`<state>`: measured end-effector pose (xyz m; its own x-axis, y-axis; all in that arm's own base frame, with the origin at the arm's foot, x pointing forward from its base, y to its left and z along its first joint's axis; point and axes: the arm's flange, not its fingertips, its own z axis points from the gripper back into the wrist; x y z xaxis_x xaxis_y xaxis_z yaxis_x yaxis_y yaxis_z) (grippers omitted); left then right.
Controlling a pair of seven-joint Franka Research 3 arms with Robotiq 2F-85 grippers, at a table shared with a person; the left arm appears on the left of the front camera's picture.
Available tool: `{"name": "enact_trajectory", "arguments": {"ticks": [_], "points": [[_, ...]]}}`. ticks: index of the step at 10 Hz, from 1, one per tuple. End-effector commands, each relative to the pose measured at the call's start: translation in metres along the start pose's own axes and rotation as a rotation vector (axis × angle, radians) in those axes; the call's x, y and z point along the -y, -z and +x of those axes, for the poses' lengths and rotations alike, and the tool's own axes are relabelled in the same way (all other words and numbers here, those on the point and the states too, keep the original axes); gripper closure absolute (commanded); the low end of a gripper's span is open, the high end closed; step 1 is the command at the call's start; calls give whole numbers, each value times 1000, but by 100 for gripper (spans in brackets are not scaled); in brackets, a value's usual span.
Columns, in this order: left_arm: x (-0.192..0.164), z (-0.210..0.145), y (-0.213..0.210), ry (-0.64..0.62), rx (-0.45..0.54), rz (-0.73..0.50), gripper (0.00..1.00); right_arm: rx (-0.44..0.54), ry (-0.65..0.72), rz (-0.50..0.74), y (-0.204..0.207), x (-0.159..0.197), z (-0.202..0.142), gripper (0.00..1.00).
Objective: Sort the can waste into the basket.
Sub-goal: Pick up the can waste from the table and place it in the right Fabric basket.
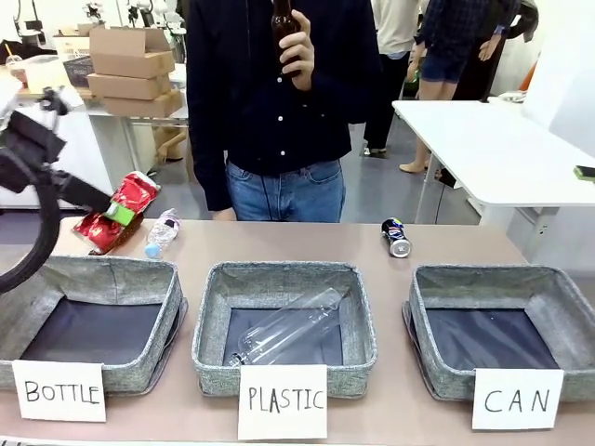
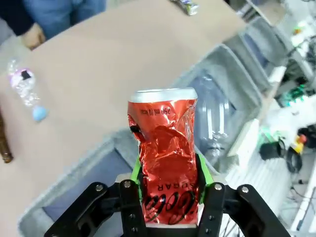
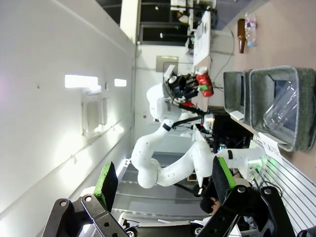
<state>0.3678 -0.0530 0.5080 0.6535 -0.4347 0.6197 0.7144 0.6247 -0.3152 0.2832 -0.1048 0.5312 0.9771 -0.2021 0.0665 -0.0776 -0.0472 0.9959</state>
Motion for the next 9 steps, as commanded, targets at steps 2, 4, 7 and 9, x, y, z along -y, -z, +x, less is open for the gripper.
{"name": "enact_trajectory", "arguments": {"ticks": [2,4,7,9], "points": [[8,8,22,121,2,-147,54,0,0,0,0,0,0,0],[72,84,98,475,70,-371,54,-60,-48,-126,-10,-18,-9,0],[222,164,181,897,25,-548,54,119,-14,-332,-98,-24,-64,0],[311,198,249,1032,33,-617,54,314,12,-323,-161,-8,-116,0]]}}
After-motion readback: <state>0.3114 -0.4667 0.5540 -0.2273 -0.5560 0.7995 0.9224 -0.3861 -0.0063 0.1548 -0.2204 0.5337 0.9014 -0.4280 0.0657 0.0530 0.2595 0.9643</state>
